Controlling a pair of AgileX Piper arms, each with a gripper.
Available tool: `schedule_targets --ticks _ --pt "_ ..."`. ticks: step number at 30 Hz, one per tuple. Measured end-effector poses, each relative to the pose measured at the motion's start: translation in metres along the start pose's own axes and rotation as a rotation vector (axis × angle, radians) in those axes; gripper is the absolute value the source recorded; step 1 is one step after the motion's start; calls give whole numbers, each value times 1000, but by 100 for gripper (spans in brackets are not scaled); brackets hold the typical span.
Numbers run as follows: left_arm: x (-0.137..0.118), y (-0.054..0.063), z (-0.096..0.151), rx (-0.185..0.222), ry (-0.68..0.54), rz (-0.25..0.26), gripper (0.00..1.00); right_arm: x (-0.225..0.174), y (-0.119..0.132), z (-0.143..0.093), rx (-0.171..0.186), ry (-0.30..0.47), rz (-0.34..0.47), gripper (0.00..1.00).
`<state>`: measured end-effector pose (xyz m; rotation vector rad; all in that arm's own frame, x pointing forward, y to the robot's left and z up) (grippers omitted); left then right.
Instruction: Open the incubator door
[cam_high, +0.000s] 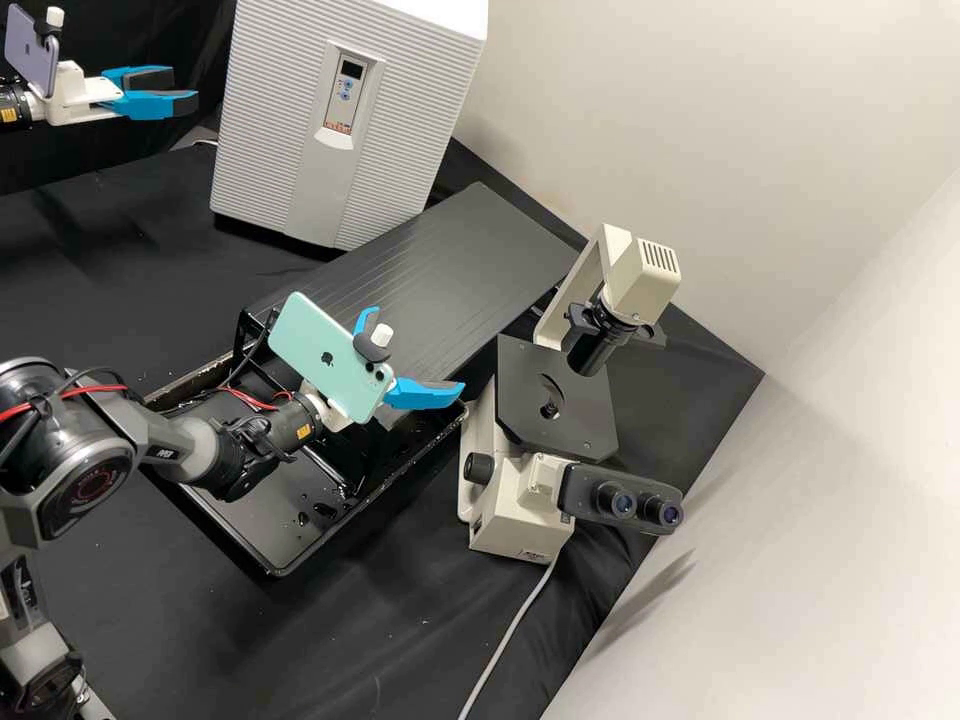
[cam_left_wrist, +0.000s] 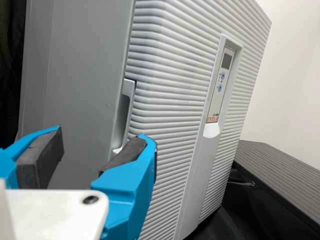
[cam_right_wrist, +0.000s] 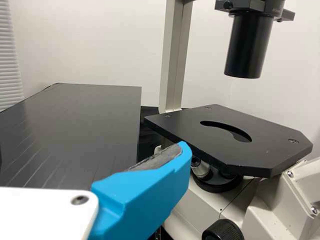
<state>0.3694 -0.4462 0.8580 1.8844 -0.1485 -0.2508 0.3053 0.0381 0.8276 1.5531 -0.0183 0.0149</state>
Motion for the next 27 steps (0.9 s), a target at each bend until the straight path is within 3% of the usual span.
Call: schedule_targets --ticks 5,15,27 --pt "10 1 -4 9 14 -13 100 0 0 0 0 0 0 100" --pt "34 4 8 -16 -46 -11 100 0 0 0 0 0 0 100" --pt "40 1 20 -5 -86 -49 100 0 0 0 0 0 0 100"
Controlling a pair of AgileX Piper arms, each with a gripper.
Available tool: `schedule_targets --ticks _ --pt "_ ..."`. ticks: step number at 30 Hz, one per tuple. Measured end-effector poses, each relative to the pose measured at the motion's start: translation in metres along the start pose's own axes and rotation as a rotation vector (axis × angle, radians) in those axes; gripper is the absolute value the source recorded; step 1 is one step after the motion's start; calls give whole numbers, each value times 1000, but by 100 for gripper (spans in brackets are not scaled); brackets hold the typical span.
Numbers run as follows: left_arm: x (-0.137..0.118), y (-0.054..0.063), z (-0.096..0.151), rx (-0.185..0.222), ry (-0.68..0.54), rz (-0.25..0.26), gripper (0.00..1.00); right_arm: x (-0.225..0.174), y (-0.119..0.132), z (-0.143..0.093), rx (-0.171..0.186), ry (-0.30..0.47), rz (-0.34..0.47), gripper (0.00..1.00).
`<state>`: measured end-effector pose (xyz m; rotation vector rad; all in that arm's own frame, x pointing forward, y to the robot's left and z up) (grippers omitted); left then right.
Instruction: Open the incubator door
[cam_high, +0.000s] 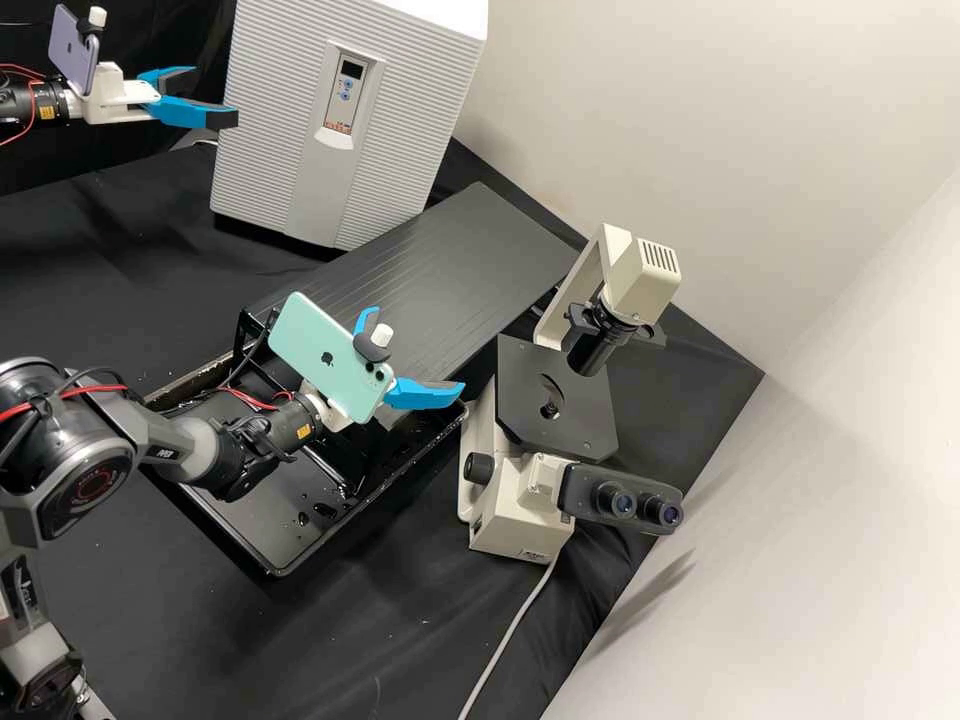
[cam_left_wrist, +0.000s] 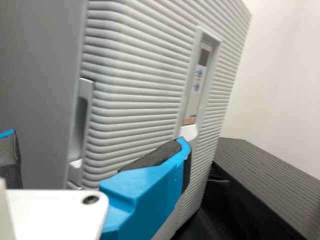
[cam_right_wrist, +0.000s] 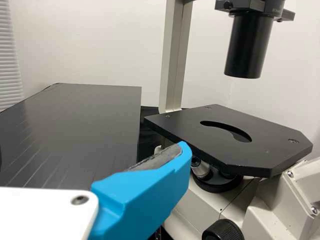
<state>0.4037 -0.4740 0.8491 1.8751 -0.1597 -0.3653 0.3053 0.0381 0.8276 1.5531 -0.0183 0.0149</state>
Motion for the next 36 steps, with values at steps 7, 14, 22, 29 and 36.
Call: schedule_targets --ticks 7,14,22,29,36 --pt "5 3 9 12 -44 -8 100 0 0 0 0 0 0 100" --pt "6 9 16 19 -60 8 100 0 0 0 0 0 0 100" --pt "7 12 24 11 -82 12 100 0 0 0 0 0 0 100" --pt "7 10 27 11 -93 3 100 0 0 0 0 0 0 100" --pt "10 5 37 16 -123 -16 100 0 0 0 0 0 0 100"
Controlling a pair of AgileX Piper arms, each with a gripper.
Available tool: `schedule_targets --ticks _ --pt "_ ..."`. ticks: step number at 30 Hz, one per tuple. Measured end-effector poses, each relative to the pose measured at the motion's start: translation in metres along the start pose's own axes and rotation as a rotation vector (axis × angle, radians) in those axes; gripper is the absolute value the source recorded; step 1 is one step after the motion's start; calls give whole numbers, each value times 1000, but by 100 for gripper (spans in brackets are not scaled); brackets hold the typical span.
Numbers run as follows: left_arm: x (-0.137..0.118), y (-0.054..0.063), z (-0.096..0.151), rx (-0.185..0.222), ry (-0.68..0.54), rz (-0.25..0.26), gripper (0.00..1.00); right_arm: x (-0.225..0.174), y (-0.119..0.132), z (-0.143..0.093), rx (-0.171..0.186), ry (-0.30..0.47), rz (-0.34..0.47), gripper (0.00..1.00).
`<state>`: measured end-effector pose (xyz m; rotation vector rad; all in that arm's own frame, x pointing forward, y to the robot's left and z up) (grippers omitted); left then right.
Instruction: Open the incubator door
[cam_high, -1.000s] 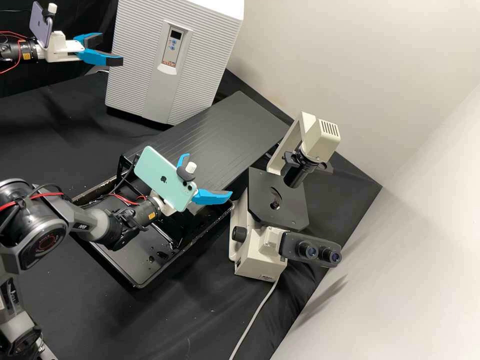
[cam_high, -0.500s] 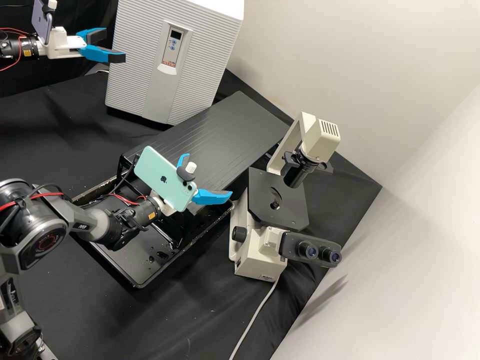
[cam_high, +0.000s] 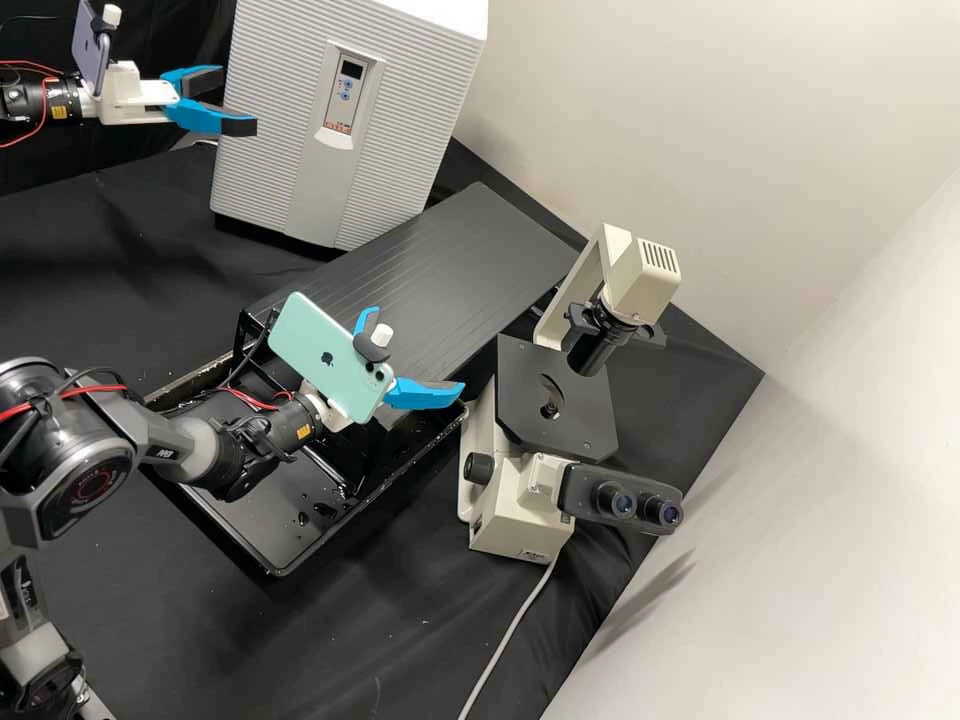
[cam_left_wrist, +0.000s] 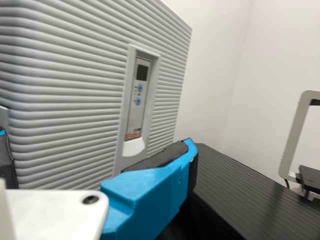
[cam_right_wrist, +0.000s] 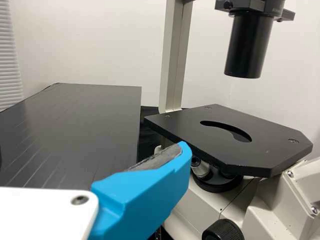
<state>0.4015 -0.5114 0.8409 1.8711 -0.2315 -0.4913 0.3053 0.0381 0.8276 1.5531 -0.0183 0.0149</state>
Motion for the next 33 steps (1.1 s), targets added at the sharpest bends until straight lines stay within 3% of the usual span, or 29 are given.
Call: schedule_targets --ticks 15,25,33 --pt "0 -3 1 -24 -2 -7 100 0 0 0 0 0 0 100" --pt "-8 -1 -17 -29 50 -4 100 0 0 0 0 0 0 100" --pt "-4 -8 -27 -38 64 -17 100 0 0 0 0 0 0 100"
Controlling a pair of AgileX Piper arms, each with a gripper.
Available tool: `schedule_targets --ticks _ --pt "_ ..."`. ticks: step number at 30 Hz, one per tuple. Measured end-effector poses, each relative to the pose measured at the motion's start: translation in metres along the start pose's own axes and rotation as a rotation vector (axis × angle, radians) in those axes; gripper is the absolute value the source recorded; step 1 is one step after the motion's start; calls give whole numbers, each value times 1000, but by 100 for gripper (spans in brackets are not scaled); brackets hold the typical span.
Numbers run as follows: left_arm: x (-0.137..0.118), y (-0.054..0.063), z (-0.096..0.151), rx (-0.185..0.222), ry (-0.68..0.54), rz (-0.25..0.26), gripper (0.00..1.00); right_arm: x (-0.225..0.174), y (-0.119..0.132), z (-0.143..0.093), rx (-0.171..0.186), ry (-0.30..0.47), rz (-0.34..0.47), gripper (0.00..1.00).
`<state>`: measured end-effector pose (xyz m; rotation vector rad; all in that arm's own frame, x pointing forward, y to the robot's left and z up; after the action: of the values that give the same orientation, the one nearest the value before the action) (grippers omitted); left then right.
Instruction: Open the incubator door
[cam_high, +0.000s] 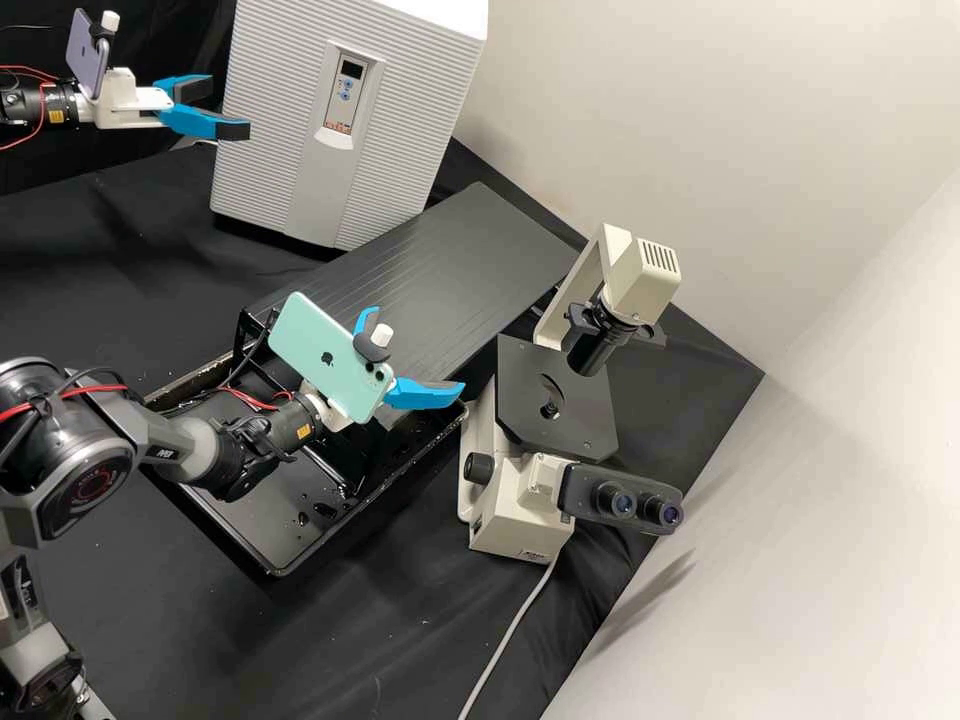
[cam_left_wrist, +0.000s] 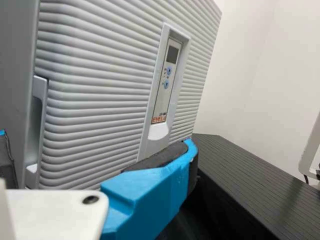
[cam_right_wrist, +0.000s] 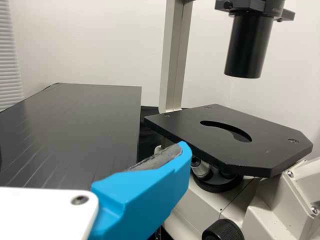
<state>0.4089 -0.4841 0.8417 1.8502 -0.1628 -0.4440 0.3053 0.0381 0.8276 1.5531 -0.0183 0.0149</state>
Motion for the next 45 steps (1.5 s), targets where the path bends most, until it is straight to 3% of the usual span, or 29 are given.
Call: schedule_targets --ticks 9,22,40,41,45 --pt "9 1 -3 -15 -10 10 100 0 0 0 0 0 0 100" --pt "26 6 -4 9 -8 7 100 0 0 0 0 0 0 100" --pt "30 2 -2 8 -15 -8 100 0 0 0 0 0 0 100" --pt "30 2 -2 7 -14 -8 0 0 0 0 0 0 0 100" --pt "30 2 -2 7 -14 -8 0 0 0 0 0 0 0 100"
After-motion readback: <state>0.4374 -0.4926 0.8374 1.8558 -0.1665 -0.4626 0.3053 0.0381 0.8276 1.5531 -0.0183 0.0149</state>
